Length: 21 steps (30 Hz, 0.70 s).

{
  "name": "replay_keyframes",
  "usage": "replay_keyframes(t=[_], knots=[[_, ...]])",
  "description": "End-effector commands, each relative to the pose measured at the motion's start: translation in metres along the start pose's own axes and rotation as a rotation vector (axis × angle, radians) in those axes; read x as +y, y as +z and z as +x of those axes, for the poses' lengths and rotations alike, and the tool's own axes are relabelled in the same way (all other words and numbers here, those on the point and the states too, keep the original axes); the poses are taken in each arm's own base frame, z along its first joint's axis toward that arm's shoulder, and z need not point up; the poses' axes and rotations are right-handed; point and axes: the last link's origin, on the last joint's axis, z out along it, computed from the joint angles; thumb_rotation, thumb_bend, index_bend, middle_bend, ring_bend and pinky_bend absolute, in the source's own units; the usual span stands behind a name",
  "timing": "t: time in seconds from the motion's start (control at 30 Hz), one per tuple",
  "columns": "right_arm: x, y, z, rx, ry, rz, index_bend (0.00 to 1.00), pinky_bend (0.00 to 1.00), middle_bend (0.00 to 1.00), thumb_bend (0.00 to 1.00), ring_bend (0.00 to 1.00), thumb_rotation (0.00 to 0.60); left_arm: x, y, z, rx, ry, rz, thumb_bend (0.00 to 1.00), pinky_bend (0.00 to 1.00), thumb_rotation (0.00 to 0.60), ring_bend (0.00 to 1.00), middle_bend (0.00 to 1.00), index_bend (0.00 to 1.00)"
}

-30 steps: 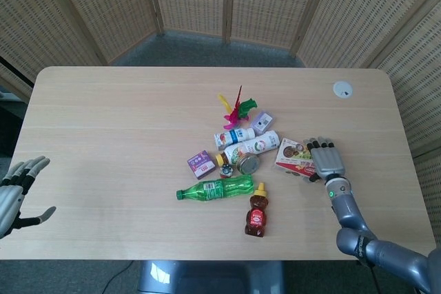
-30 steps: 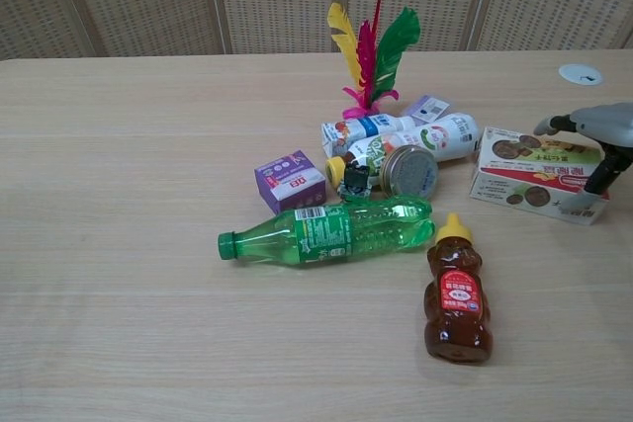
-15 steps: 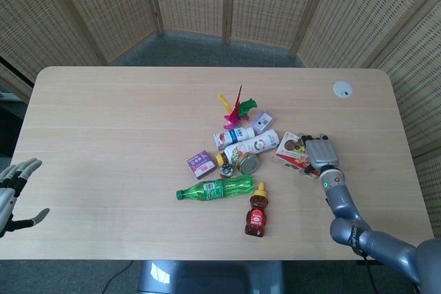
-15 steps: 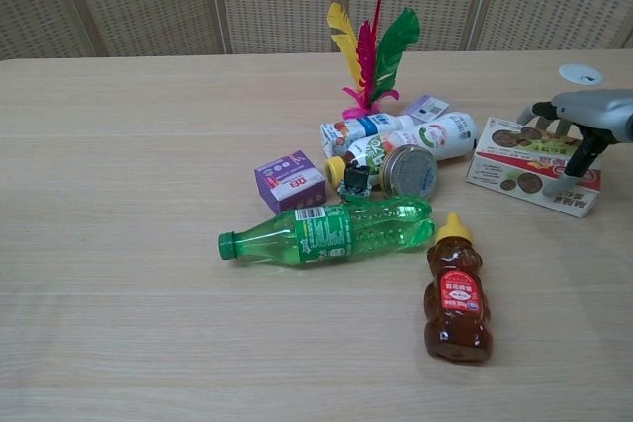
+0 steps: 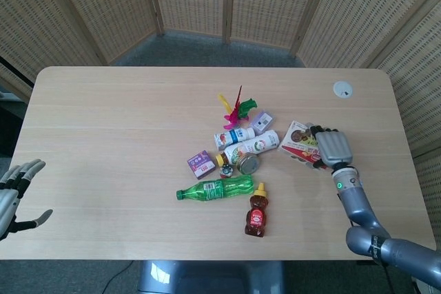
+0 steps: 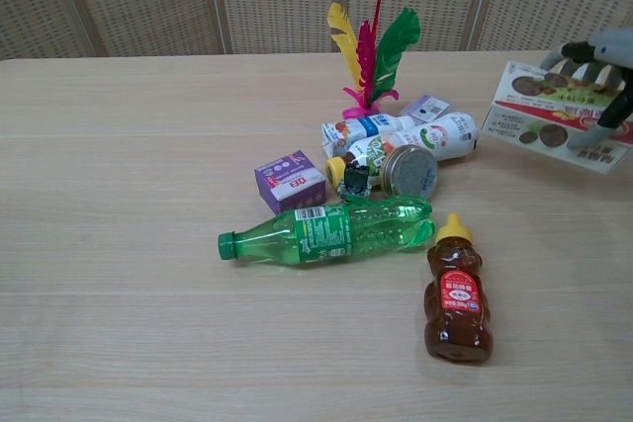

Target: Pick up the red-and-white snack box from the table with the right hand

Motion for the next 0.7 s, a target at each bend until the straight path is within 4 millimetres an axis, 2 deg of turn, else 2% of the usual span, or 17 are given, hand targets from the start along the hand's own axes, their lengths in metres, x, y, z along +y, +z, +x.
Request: replay_keyframes(t=[0.03, 0.23, 0.43, 0.53, 0.7], knots=[[-0.001, -0.011, 0.041, 0.079, 0.017, 0.028, 0.3, 0.43, 0.64, 0.19, 0.72, 0.6, 0.002, -0.002, 0.0, 0.001, -0.004, -0.005, 0.3, 0.0, 0.6, 0.0, 0.0, 0.04], [-0.014, -0.022, 0.088, 0.154, 0.055, 0.086, 0.29, 0.43, 0.64, 0.19, 0.72, 0.6, 0.003, -0.007, -0.001, 0.006, -0.009, -0.01, 0.3, 0.0, 0.6, 0.0, 0.0, 0.04], [-0.03, -0.03, 0.124, 0.211, 0.114, 0.149, 0.29, 0.43, 0.64, 0.18, 0.72, 0.6, 0.003, -0.012, 0.001, 0.018, -0.015, -0.011, 0.29, 0.0, 0.6, 0.0, 0.0, 0.04], [-0.034, -0.034, 0.131, 0.222, 0.123, 0.167, 0.29, 0.43, 0.64, 0.18, 0.72, 0.6, 0.002, -0.013, 0.001, 0.018, -0.018, -0.006, 0.29, 0.0, 0.6, 0.0, 0.0, 0.04], [-0.036, -0.037, 0.133, 0.217, 0.125, 0.176, 0.29, 0.43, 0.64, 0.18, 0.73, 0.6, 0.001, -0.013, -0.001, 0.013, -0.021, -0.004, 0.29, 0.0, 0.6, 0.0, 0.0, 0.04]])
